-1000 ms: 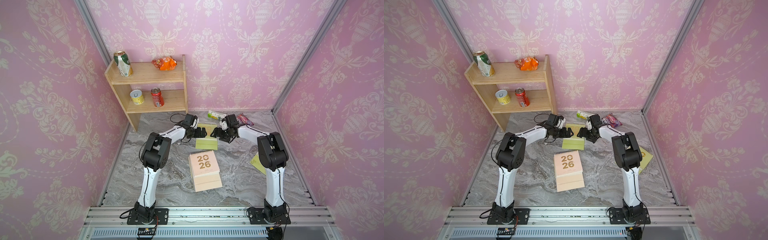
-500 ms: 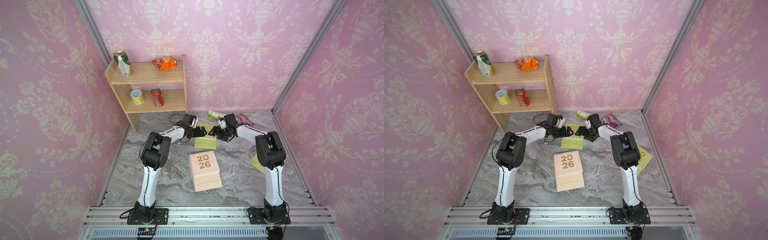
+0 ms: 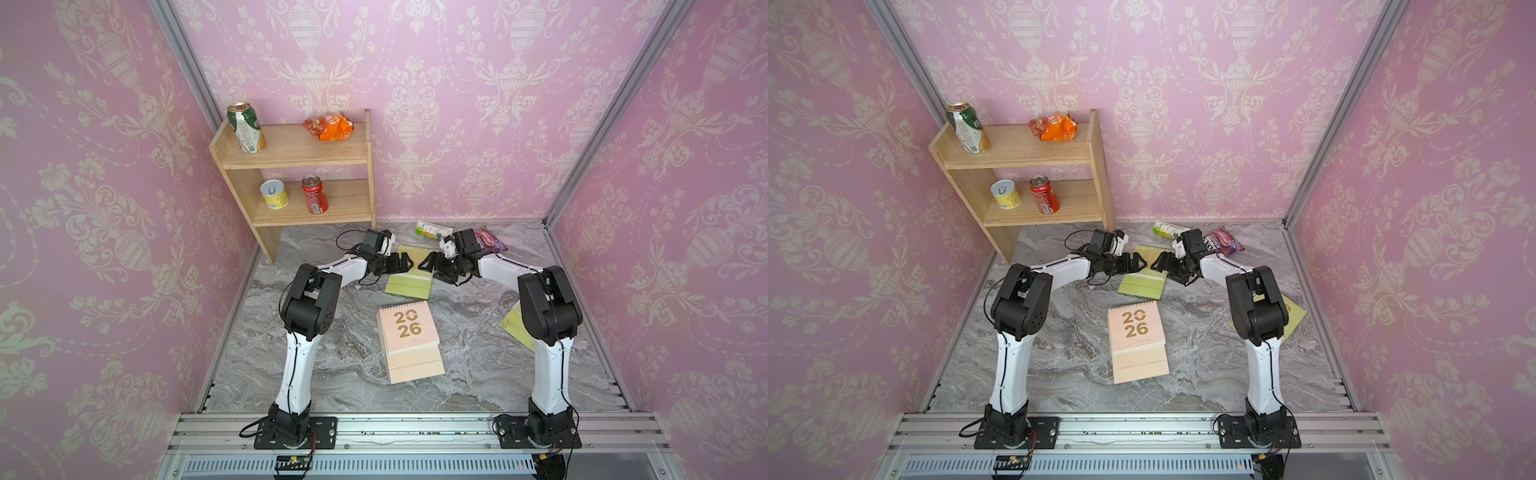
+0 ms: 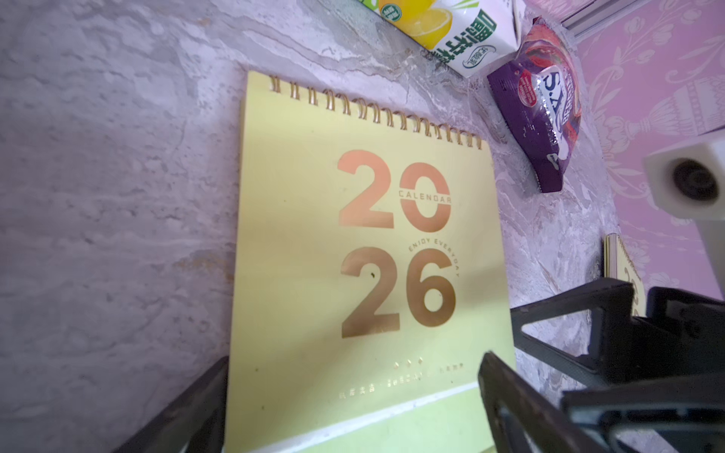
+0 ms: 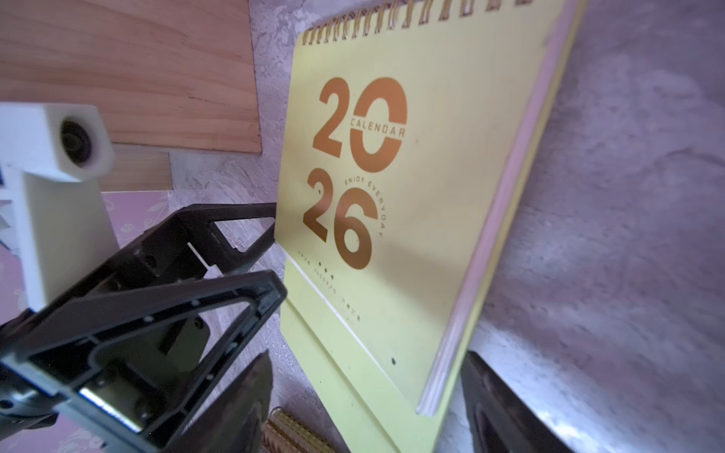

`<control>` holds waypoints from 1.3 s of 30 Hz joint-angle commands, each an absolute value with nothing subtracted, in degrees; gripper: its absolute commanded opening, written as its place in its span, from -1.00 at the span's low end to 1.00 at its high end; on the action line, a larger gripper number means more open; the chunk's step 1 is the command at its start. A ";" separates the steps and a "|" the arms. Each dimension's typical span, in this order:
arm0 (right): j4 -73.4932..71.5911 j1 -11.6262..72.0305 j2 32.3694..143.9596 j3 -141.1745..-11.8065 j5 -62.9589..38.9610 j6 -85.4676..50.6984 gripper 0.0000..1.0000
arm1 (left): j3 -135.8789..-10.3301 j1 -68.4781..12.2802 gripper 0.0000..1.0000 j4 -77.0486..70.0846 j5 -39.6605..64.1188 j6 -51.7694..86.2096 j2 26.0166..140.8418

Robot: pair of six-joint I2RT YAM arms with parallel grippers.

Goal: Stack the calendars
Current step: Pick up the calendar at the center of the board.

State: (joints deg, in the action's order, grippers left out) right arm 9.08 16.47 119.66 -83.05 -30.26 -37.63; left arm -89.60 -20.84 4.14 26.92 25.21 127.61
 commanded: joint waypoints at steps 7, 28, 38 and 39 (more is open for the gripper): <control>3.08 17.50 116.30 -80.36 -33.49 -39.33 0.41 | -86.85 -22.06 0.93 0.32 34.86 28.16 124.83; -4.13 17.46 115.77 -77.57 -34.07 -42.66 -0.05 | -82.83 -21.98 0.91 -12.06 42.40 33.04 123.31; -9.29 17.13 114.02 -74.43 -34.36 -43.99 -0.23 | -81.15 -21.80 0.89 -17.78 44.79 36.12 122.75; -9.87 17.05 113.92 -74.07 -34.45 -44.16 -0.24 | -80.87 -21.71 0.88 -18.78 45.35 36.67 122.78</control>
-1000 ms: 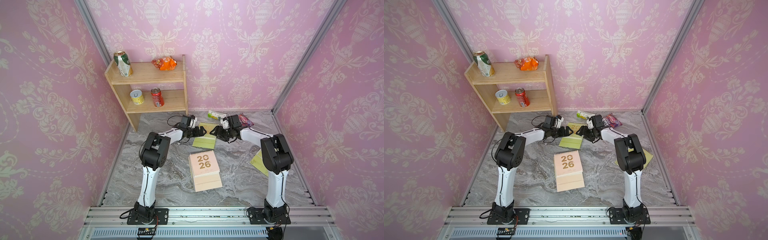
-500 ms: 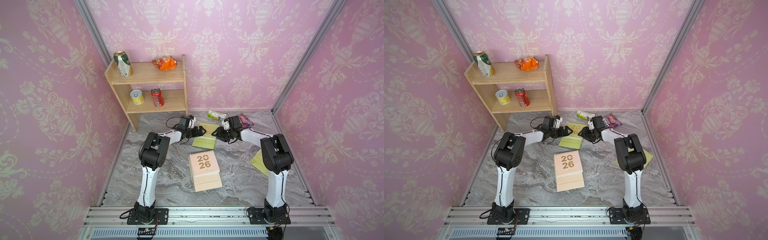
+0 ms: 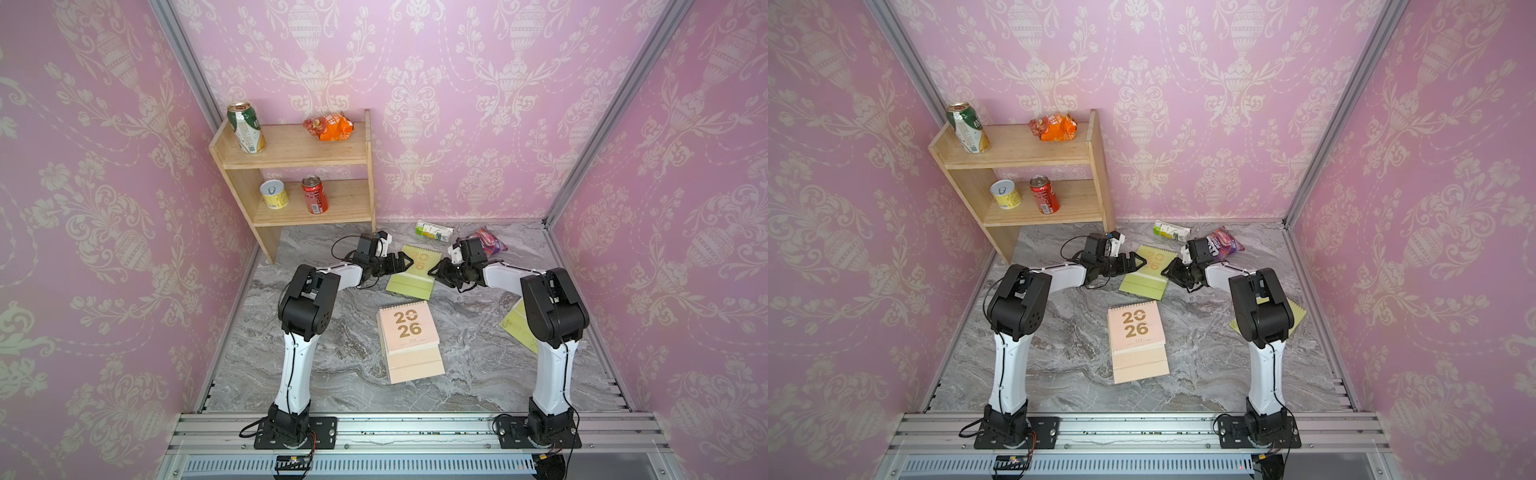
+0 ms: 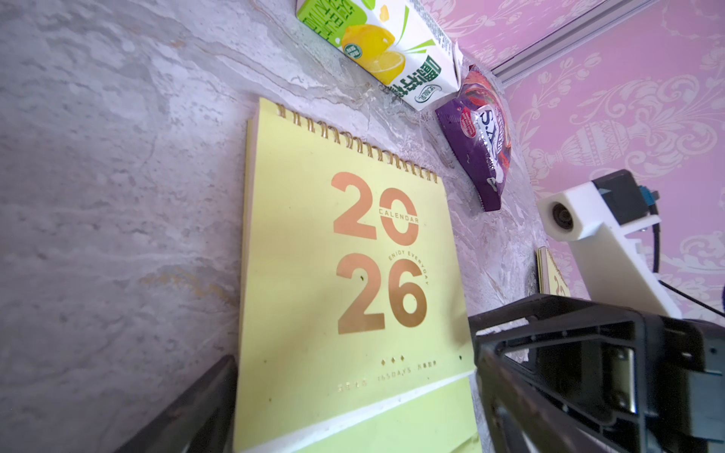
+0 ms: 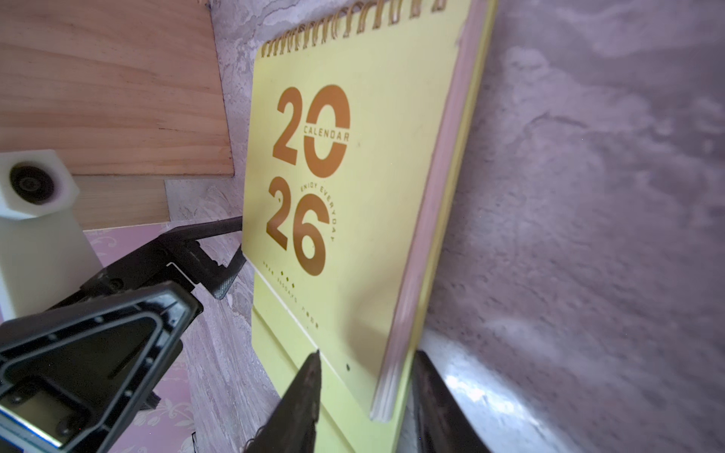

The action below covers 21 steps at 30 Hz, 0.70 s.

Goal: Stack the calendars
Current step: Pick up the calendar at the center of the board.

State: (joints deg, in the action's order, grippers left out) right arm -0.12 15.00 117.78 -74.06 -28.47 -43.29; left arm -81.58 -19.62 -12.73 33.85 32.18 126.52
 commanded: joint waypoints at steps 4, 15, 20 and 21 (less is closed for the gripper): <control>-9.40 16.99 114.12 -74.09 -34.35 -44.06 -0.23 | -79.92 -21.62 0.82 -22.37 47.13 38.56 122.36; -4.77 16.89 115.96 -75.22 -32.28 -40.19 -0.23 | -79.04 -21.45 0.41 -22.13 48.49 38.76 121.63; -3.72 16.62 116.62 -75.24 -31.97 -38.90 -0.23 | -78.84 -21.36 0.21 -21.89 48.72 38.94 121.47; -3.41 16.65 116.72 -75.28 -31.75 -38.59 -0.22 | -78.84 -21.36 0.19 -21.79 48.77 38.94 121.46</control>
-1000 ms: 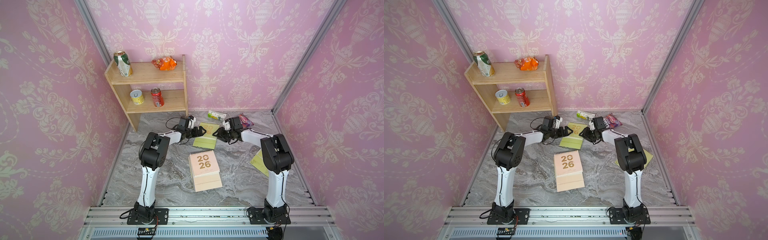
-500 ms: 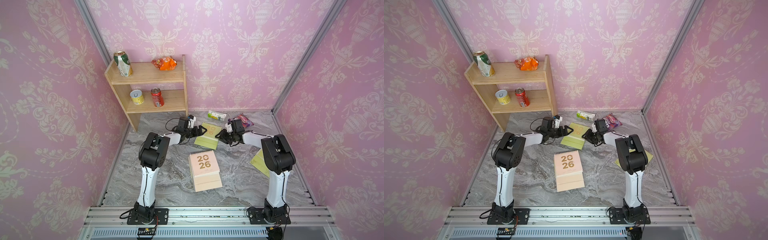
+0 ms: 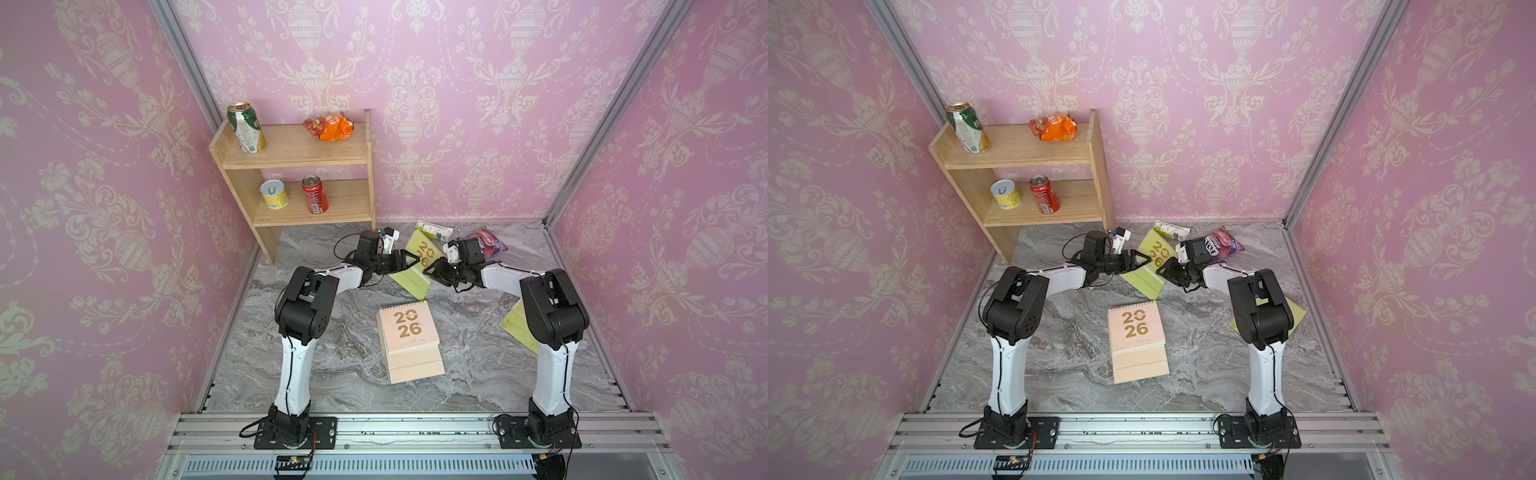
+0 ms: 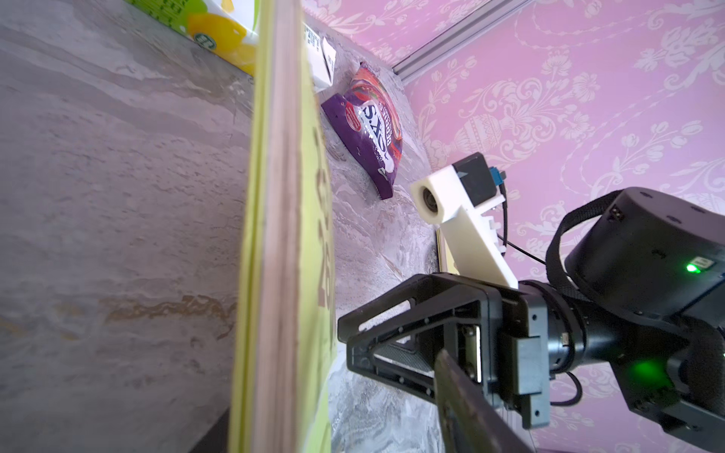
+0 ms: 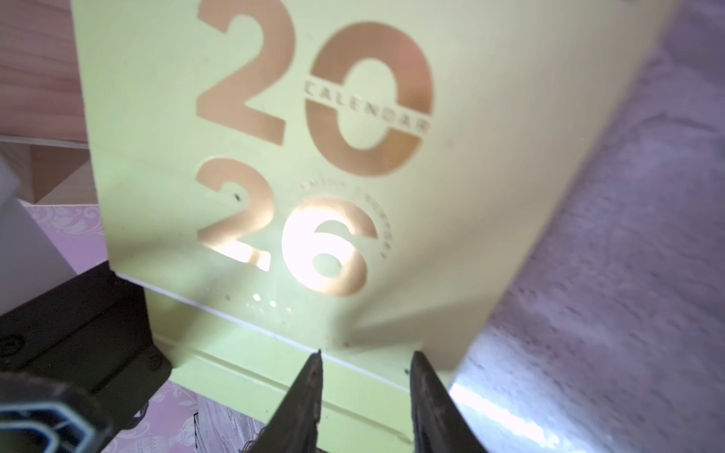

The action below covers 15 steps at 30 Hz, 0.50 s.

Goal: Stack the calendars
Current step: Pick up the calendar at the center of the board.

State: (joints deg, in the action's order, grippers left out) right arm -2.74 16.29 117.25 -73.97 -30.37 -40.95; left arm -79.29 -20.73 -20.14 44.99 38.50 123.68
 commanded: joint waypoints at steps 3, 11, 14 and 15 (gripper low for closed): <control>-2.95 16.60 116.81 -74.99 -31.33 -37.89 -0.23 | -78.62 -21.27 0.05 -21.62 48.75 39.08 121.29; -3.34 16.26 115.93 -73.22 -30.94 -37.71 -0.23 | -77.70 -20.66 -0.56 -20.78 47.90 38.51 120.43; -3.38 16.17 115.43 -72.81 -30.81 -37.62 -0.23 | -77.70 -20.57 -0.82 -19.73 46.98 38.07 120.02; -3.35 16.07 115.25 -72.73 -30.78 -37.64 -0.23 | -77.70 -20.49 -0.91 -19.44 46.77 37.73 119.87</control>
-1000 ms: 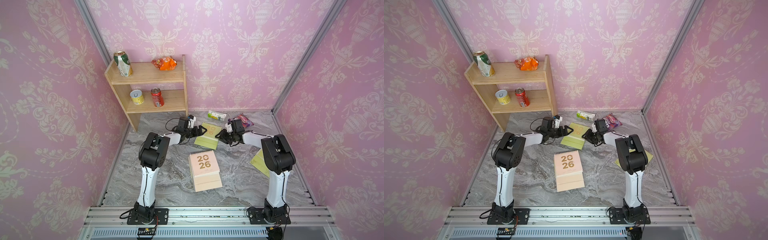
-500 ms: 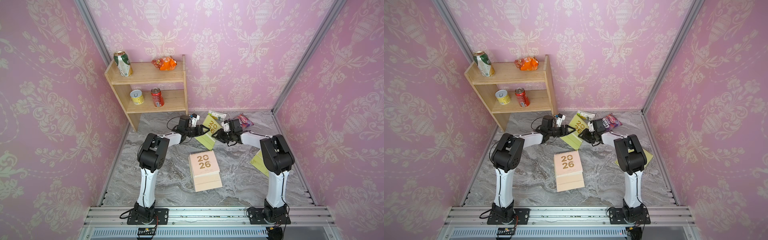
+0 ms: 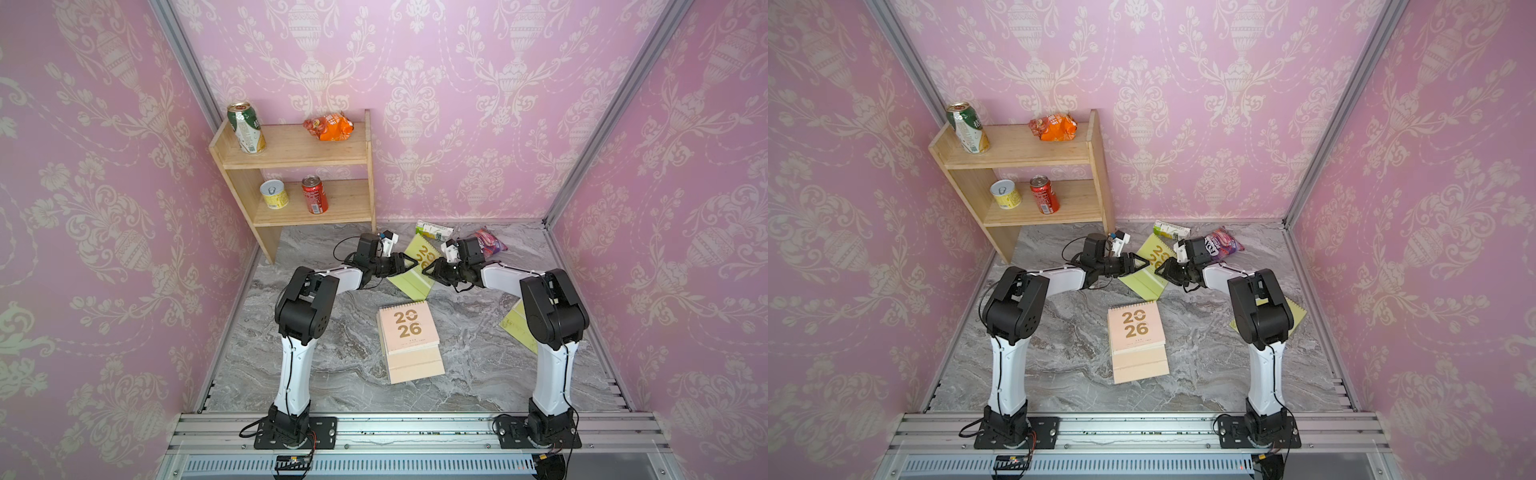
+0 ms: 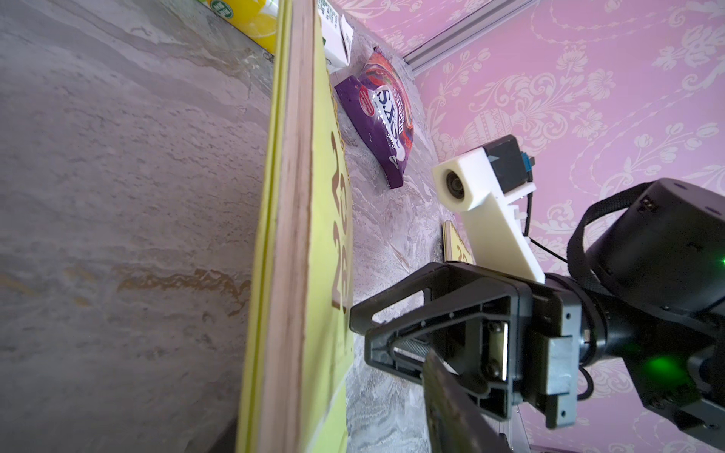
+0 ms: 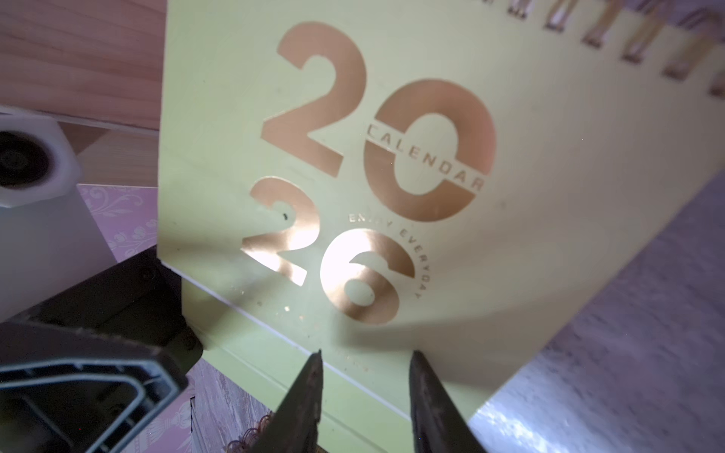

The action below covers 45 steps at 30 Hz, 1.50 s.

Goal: Stack the calendars
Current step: Pick up the calendar at the center of the board.

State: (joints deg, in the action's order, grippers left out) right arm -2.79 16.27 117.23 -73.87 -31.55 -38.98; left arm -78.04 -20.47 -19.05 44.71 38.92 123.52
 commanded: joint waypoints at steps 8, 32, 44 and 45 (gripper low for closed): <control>-4.11 14.97 109.53 -68.71 -30.41 -37.68 -0.24 | -76.52 -19.34 -1.00 -19.50 46.03 37.48 116.98; -28.65 11.07 93.01 -47.77 -40.57 -45.88 0.12 | -69.65 -17.84 -1.00 -30.94 49.91 45.64 106.11; -39.95 12.79 96.20 -46.51 -43.08 -50.29 0.18 | -65.62 -17.85 -1.00 -35.30 50.80 48.60 102.72; -40.03 13.11 96.70 -46.79 -43.07 -50.36 0.18 | -65.45 -17.88 -1.00 -35.38 50.87 48.60 102.39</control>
